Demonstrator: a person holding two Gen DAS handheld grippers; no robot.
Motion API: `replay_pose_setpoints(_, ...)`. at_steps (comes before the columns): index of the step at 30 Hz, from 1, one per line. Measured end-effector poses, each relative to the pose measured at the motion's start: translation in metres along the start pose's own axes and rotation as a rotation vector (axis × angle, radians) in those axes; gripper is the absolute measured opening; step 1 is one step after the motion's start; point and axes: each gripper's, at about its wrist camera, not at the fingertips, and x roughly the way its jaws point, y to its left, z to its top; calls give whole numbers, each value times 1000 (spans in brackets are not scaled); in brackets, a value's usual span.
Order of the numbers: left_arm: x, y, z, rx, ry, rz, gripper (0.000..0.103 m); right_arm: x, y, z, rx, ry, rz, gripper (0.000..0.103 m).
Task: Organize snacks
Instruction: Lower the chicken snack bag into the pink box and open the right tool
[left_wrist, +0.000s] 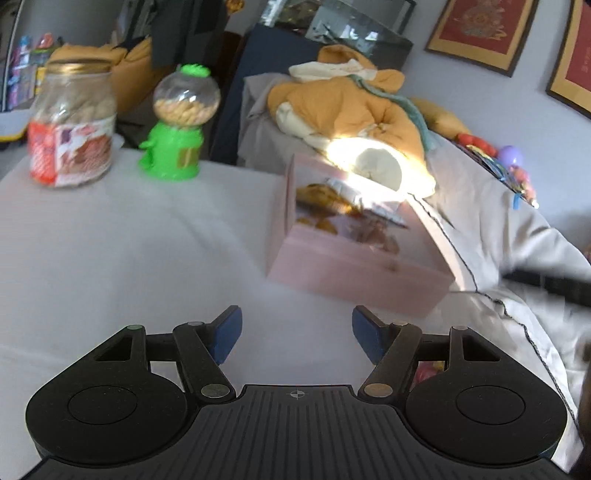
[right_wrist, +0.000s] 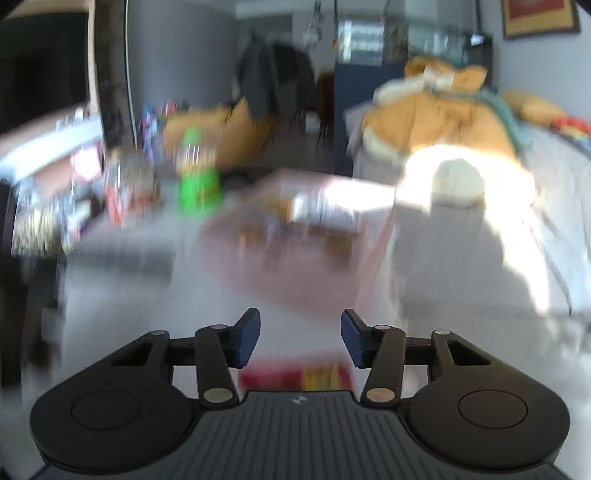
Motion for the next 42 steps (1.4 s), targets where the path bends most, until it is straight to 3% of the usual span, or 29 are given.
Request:
replay_pose_setpoints(2,-6,1,-9,10,10,13,72,4,-3,28,10,2,30,51)
replay_pose_setpoints(4,-8,-4,-20,43,43,29,72,16,-8,42,12,79,83,81)
replay_pose_setpoints(5,-7,-9,-25,71,61,29,72,21,-9,41,14,108,100,87)
replay_pose_setpoints(10,6,-26,-43,146,139,13,72,40,-1,-17,-38,288,76,90)
replay_pose_setpoints(14,6,-33,-45,177,136,15,70,62,-1,-59,-43,413,28,94)
replay_pose_setpoints(17,1,-33,-47,177,135,3,69,59,1,-61,-54,381,25,86)
replay_pose_setpoints(19,-2,-35,-48,180,129,1,69,55,3,-55,-63,371,32,67)
replay_pose_setpoints(23,-6,-38,-47,181,119,-1,69,38,4,-41,-51,326,56,63)
replay_pose_setpoints(28,-6,-40,-42,182,103,-12,69,10,6,-4,-26,195,76,63)
replay_pose_setpoints(32,-3,-40,-32,183,57,-22,69,17,2,58,13,26,11,66)
replay_pose_setpoints(34,-2,-37,-30,187,38,-11,69,35,-4,85,44,-47,3,88)
replay_pose_setpoints(35,-2,-35,-30,191,30,-4,69,50,-7,97,48,-64,-6,91)
replay_pose_setpoints(38,-2,-23,-34,195,16,22,69,88,-8,107,37,-7,-68,91)
replay_pose_setpoints(42,3,-6,-43,158,21,62,69,95,-8,74,55,69,-62,91)
